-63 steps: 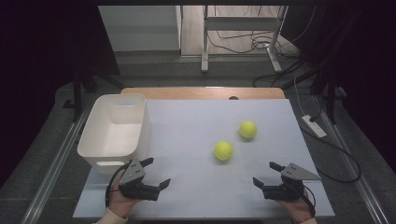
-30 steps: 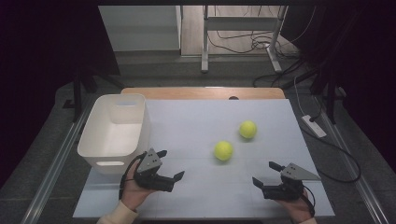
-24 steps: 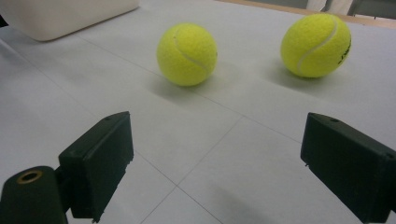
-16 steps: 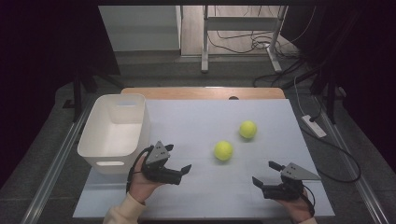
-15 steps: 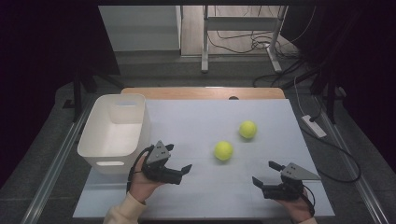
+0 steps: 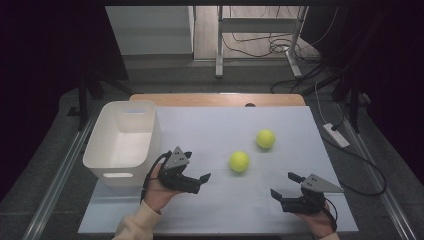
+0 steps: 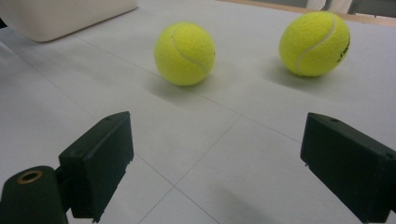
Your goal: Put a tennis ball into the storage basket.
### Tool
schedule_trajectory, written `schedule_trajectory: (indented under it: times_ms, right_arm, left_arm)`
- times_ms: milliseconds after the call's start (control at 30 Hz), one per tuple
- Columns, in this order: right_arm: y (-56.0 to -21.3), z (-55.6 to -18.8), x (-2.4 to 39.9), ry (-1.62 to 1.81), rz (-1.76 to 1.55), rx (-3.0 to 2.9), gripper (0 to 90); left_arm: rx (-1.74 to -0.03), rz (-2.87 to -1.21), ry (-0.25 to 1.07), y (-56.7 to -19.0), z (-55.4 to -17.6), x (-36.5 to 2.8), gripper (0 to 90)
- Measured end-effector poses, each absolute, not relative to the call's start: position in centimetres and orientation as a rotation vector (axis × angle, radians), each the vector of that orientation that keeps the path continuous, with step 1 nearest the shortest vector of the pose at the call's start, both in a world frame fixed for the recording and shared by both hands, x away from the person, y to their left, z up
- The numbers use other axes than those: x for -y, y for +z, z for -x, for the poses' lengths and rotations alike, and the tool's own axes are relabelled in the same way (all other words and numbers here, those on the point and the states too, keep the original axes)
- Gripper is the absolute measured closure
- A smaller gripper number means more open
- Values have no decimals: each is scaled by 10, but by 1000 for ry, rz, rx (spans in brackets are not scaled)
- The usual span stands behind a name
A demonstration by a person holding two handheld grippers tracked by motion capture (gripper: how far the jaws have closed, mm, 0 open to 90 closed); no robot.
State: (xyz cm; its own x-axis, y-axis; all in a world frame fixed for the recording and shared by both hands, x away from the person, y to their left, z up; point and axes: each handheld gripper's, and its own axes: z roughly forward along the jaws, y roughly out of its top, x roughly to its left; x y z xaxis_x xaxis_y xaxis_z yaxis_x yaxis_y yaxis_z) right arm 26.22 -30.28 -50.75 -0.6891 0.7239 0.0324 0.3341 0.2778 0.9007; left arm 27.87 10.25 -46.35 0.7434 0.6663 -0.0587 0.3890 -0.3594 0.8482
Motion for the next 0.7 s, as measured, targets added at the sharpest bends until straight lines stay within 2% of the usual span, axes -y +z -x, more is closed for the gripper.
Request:
schedule_trajectory:
  times_ms: [700]
  right_arm:
    - [-508, -263, 302, 1380, -962, -2168, 96]
  left_arm:
    - [-773, -2031, 336, -457, -296, -83, 46]
